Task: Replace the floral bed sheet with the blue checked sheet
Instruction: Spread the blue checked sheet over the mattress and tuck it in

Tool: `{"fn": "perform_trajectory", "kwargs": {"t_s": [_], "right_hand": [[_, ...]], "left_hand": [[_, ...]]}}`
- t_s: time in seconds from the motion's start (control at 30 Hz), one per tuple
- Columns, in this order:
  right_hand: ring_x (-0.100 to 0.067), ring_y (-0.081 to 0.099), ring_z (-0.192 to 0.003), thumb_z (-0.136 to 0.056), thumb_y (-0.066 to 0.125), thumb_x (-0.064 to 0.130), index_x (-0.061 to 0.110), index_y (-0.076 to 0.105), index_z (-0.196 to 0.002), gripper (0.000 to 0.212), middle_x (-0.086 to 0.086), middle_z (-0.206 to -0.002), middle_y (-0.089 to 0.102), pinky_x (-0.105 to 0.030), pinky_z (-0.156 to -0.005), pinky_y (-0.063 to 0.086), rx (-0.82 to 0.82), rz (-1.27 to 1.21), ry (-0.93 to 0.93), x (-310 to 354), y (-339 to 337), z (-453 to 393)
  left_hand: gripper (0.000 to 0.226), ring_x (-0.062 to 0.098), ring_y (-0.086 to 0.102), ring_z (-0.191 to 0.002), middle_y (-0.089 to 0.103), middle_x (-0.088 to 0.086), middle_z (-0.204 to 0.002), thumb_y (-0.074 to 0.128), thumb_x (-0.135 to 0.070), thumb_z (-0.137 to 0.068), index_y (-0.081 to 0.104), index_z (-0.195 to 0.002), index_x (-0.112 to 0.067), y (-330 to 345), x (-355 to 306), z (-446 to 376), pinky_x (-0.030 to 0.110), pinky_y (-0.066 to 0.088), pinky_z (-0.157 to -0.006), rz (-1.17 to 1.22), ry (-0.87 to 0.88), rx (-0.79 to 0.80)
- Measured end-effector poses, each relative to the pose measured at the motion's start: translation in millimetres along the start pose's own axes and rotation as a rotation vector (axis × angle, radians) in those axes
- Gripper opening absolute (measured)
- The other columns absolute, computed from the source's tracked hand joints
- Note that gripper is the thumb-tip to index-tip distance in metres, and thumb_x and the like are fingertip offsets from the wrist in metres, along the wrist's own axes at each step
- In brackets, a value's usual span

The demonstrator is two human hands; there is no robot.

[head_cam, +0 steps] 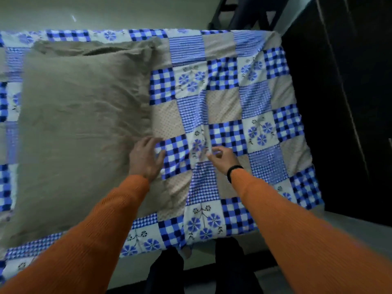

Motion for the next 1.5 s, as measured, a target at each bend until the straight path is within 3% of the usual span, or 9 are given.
{"fn": "perform_trajectory", "kwargs": {"t_s": [0.4,0.53,0.6,0.77,0.93,1.07,1.27,1.37,1.5], "right_hand": [[-0.038,0.047,-0.130,-0.098,0.059,0.030,0.009,0.056,-0.136,0.044,-0.021,-0.139,0.048,-0.040,-0.111,0.038,-0.507,-0.012,0.222,-275.2,-264.5,-30.8],[-0.035,0.042,-0.141,-0.092,0.067,0.051,0.004,0.040,-0.151,0.080,-0.015,-0.152,0.044,-0.041,-0.114,0.036,-0.301,-0.156,0.295,-346.5,-295.9,-53.3],[-0.031,0.052,-0.131,-0.093,0.067,0.049,0.002,0.049,-0.143,0.071,-0.009,-0.136,0.055,-0.040,-0.104,0.043,-0.216,-0.308,0.277,-366.8,-295.6,-55.6],[-0.027,0.064,-0.102,-0.099,0.062,0.012,-0.001,0.070,-0.108,0.018,-0.018,-0.111,0.070,-0.028,-0.083,0.046,-0.461,-0.508,0.211,-403.5,-306.8,-57.2],[-0.022,0.053,-0.092,-0.102,0.046,0.009,0.012,0.054,-0.096,0.010,-0.004,-0.101,0.053,-0.034,-0.081,0.043,-0.635,-0.220,0.156,-407.0,-312.0,-47.3],[-0.024,0.054,-0.088,-0.102,0.042,0.008,0.006,0.054,-0.106,0.012,-0.010,-0.099,0.059,-0.033,-0.073,0.036,-0.822,-0.215,0.214,-416.1,-315.6,-34.3],[-0.035,0.062,-0.104,-0.104,0.050,0.022,0.001,0.064,-0.110,0.026,-0.013,-0.100,0.062,-0.038,-0.089,0.048,-0.493,-0.501,0.367,-451.9,-292.6,-69.6],[-0.031,0.058,-0.118,-0.107,0.044,0.034,0.003,0.060,-0.133,0.044,-0.010,-0.124,0.062,-0.039,-0.103,0.045,-0.307,-0.588,0.433,-468.9,-294.2,-77.4],[-0.030,0.056,-0.120,-0.104,0.053,0.029,0.013,0.060,-0.138,0.038,-0.010,-0.137,0.059,-0.038,-0.099,0.049,-0.104,-0.545,0.518,-496.2,-282.1,-70.7]], "left_hand": [[0.031,0.019,0.063,-0.093,0.068,-0.003,-0.105,0.058,-0.041,-0.100,0.066,-0.122,-0.021,200.2,-213.7,-10.1,0.039,0.055,-0.083,-0.144,0.263,0.550],[0.033,0.018,0.065,-0.093,0.070,-0.003,-0.108,0.058,-0.045,-0.098,0.066,-0.122,-0.024,274.8,-266.1,3.1,0.039,0.057,-0.083,-0.155,0.261,0.596],[0.031,0.022,0.069,-0.092,0.073,0.003,-0.105,0.064,-0.038,-0.096,0.069,-0.119,-0.019,307.3,-292.9,13.2,0.039,0.058,-0.081,-0.136,0.250,0.609],[0.030,0.018,0.067,-0.093,0.070,-0.004,-0.102,0.063,-0.053,-0.092,0.066,-0.110,-0.029,371.2,-363.3,19.7,0.038,0.058,-0.079,-0.242,0.260,0.614],[0.057,0.020,0.061,-0.097,0.059,-0.004,-0.111,0.058,-0.072,-0.085,0.052,-0.119,-0.027,406.2,-413.1,18.0,0.041,0.056,-0.081,-0.487,0.337,0.643],[0.057,0.024,0.052,-0.112,0.051,0.004,-0.128,0.058,-0.062,-0.091,0.046,-0.136,-0.028,420.8,-429.4,25.6,0.043,0.051,-0.093,-0.427,0.483,0.641],[0.062,0.031,0.024,-0.148,0.025,0.007,-0.161,0.052,-0.056,-0.096,0.035,-0.151,-0.032,433.6,-443.1,24.2,0.053,0.028,-0.119,-0.541,0.666,0.581],[0.063,0.029,0.015,-0.153,0.021,0.005,-0.166,0.042,-0.056,-0.100,0.029,-0.156,-0.030,441.4,-456.6,14.0,0.055,0.019,-0.123,-0.597,0.732,0.627],[0.059,0.027,0.016,-0.154,0.027,0.001,-0.165,0.028,-0.058,-0.103,0.034,-0.155,-0.031,470.3,-479.2,1.4,0.060,0.009,-0.123,-0.731,0.842,0.732]]}}
Point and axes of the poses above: each hand's wrist, its own z-axis away from the middle knuckle, its own y-axis out of the palm, x = y × z, the point moved 5 cm from there along -z, towards the middle knuckle
